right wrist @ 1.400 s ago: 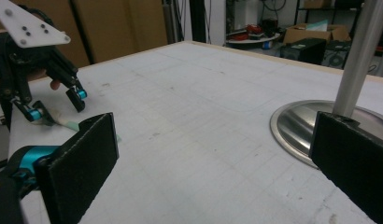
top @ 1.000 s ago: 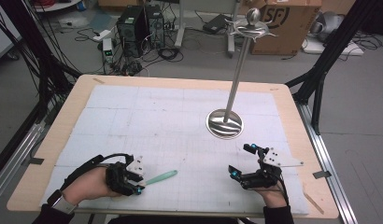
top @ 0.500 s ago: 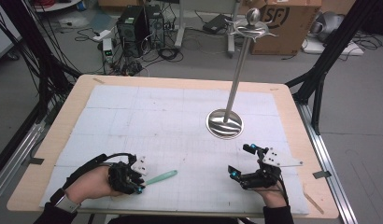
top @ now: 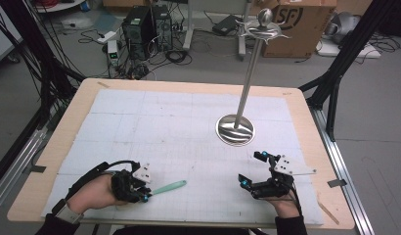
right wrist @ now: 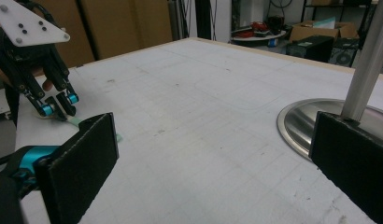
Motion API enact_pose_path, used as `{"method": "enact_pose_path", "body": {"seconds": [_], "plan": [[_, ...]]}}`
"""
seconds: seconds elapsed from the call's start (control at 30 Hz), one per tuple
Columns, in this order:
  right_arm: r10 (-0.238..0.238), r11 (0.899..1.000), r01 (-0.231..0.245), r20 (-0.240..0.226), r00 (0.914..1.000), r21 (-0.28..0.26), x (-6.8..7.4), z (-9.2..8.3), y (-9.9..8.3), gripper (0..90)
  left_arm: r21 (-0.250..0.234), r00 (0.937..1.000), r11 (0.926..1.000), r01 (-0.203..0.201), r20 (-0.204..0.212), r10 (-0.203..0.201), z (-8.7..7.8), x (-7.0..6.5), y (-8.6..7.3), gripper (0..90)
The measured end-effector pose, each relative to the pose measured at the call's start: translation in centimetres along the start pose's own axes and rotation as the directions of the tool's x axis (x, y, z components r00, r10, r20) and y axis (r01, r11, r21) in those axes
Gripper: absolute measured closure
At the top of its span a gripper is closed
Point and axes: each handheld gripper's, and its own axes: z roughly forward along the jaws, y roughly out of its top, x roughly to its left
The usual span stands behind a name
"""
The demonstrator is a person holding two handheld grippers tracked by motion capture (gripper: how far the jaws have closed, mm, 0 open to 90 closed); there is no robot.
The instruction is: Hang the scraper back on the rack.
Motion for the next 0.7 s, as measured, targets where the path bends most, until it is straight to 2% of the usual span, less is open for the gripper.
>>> {"method": "enact_pose_path", "body": {"seconds": [0.17, 0.27, 0.4, 0.57, 0.7], "plan": [[0.004, 1.000, -0.004, 0.003, 1.0000, -0.002, -0.1, -0.1, 0.0, 0.2, 0.006, 0.9999, 1.0000, -0.006, -0.012, 0.006, -0.1, -0.1, 0.1, 80.6], [0.008, 1.000, -0.008, 0.002, 1.0000, -0.006, -0.1, -0.1, 0.0, 0.2, -0.008, 0.9997, 0.9999, -0.006, -0.023, 0.006, -0.6, -0.1, 0.0, 80.6], [0.001, 1.000, -0.001, 0.004, 1.0000, -0.004, -0.1, -0.1, 0.0, 0.2, -0.049, 0.9997, 0.9988, 0.001, -0.024, -0.002, -1.4, -0.1, -0.2, 80.6], [0.006, 1.000, -0.006, 0.004, 1.0000, 0.004, -0.1, 0.0, 0.0, 0.2, -0.106, 0.9989, 0.9943, -0.003, -0.047, -0.002, -2.3, -0.1, -0.4, 80.7], [0.005, 1.000, -0.005, 0.005, 1.0000, -0.002, -0.1, -0.1, 0.0, 0.2, -0.158, 0.9982, 0.9874, 0.009, -0.058, -0.018, -2.9, -0.1, -0.4, 80.6]]}}
